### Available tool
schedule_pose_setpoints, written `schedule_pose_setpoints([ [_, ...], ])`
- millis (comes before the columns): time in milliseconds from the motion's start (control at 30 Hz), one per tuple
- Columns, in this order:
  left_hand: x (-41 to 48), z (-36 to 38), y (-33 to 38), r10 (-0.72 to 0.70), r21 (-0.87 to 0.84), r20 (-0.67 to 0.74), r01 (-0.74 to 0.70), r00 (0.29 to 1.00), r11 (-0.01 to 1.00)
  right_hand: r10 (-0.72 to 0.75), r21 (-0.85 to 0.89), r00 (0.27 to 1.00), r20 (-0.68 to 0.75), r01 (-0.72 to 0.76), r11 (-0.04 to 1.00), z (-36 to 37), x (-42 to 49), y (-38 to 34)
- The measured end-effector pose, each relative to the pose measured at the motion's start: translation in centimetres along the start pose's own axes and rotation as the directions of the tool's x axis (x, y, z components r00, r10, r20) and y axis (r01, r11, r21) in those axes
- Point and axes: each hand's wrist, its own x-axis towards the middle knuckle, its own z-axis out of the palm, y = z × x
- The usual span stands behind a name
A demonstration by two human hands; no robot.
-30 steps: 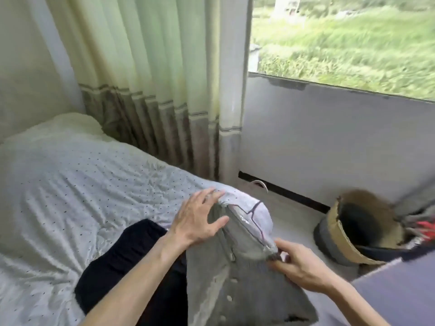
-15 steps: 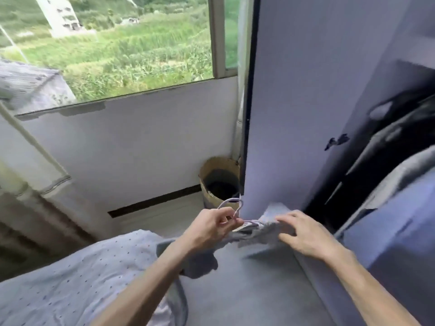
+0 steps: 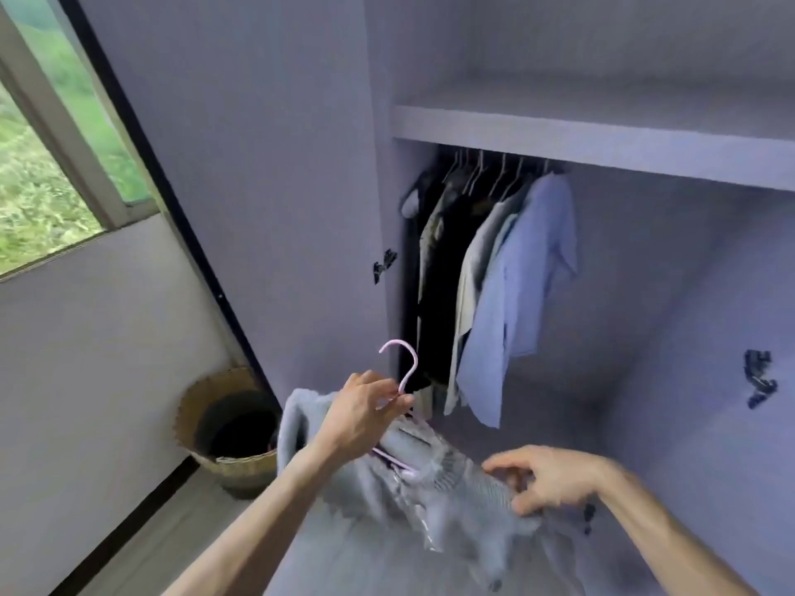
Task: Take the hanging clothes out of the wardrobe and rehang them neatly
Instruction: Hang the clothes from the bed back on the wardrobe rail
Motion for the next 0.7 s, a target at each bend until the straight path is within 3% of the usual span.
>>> schedule_pose_setpoints([
  [100, 2.2, 2.6, 1.7, 0.113, 0.029, 0.077, -0.116, 0.991, 0.993, -0.019, 0.447, 0.999, 0.050, -0.005, 0.895, 3.0, -1.9, 2.4],
  [233, 3.9, 5.6, 4.2, 0.235, 0.034, 0.210, -0.248, 0.949, 0.968, -0.026, 0.741, 1.000, -0.006, 0.022, 0.671, 6.8, -3.9, 4.2],
  [367, 4.5, 7.9, 5.7, 0.223, 0.010, 0.325, -0.239, 0.919, 0.971, -0.022, 0.857, 0.997, -0.078, 0.079, 0.509, 9.4, -4.7, 4.6],
  [533, 4.6, 7.7, 5.8, 0.106, 0.080, 0.402, -0.151, 0.910, 0.985, 0.045, 0.920, 0.984, -0.174, 0.146, 0.365, 10.9, -4.4, 4.3],
  [700, 6.2, 2.8, 3.4, 0.074, 0.306, 0.330, -0.181, 0.941, 0.935, 0.147, 0.949, 0.939, -0.311, 0.299, 0.098, 10.1, -3.4, 3.9],
])
